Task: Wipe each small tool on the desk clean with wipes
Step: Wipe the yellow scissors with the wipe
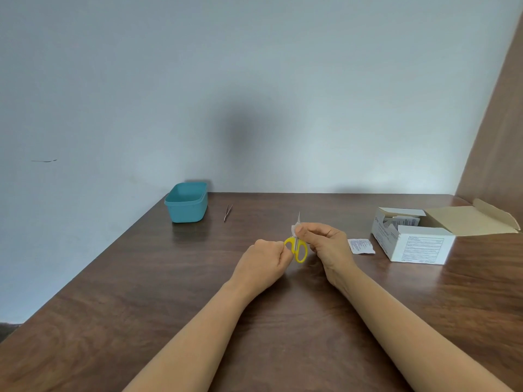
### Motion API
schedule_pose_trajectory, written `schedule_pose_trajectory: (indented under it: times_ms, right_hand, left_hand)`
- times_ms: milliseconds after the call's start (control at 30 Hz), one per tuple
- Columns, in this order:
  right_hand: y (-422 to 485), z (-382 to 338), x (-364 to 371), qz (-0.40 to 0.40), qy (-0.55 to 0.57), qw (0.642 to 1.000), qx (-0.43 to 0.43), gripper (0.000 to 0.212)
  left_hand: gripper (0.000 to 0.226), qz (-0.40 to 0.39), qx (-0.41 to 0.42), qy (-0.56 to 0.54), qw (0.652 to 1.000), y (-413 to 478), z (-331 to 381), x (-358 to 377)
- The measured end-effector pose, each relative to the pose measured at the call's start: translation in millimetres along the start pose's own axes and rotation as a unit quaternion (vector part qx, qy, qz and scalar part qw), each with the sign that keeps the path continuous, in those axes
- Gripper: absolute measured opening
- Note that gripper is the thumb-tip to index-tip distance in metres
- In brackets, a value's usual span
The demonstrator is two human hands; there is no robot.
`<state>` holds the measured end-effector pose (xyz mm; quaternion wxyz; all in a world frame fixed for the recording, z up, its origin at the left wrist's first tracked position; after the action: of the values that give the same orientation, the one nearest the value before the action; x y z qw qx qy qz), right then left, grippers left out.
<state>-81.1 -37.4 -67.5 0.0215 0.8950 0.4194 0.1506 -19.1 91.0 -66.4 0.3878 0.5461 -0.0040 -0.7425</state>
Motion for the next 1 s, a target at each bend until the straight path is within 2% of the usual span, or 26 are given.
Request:
schedule_pose_trajectory:
  times_ms: [100, 333, 433, 533, 700, 1000]
  right_hand:
    - [1.8, 1.4, -2.4, 0.014, 0.012, 1.000, 0.025, 0.014]
    - [10.3, 3.3, -9.3, -0.016, -0.009, 0.997, 0.078, 0.026]
    - [9.3, 2.6, -9.6, -0.006, -0.031, 0.997, 0.070, 0.037]
    - [7.0, 0.7, -7.7, 0.010, -0.060, 0.997, 0.048, 0.027]
    - [6.2, -1.1, -3.5, -0.020, -0.078, 0.996, 0.026, 0.017]
    - [13.1, 5.2, -8.7, -0.029, 0.001, 0.995, 0.091, 0.029]
  left_hand:
    - [0.044, 0.004, 0.008, 0.022, 1.000, -1.3, 3.2, -0.7]
    - [0.044, 0.001, 0.001, 0.024, 1.000, -2.8, 1.7, -0.3]
    - [0.045, -0.002, 0.003, 0.023, 1.000, -3.1, 3.0, -0.6]
    - [0.045, 0.005, -0.003, 0.016, 1.000, -2.8, 2.6, -1.4]
    - [0.045, 0.012, -0.009, 0.000, 1.000, -1.9, 1.3, -2.2]
    - [0.047, 0.008, -0.006, 0.003, 1.000, -0.9, -1.0, 1.0]
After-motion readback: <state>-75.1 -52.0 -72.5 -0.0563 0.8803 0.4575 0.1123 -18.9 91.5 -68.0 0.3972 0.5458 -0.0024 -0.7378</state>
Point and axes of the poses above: each hand's wrist, its own y-axis towards the middle knuckle, its own x-axis out of the palm, z = x × y, the point moved 4 cm from there along y, towards the middle knuckle, and after that the axes turned 1 degree about z, right-handed, at the moved point
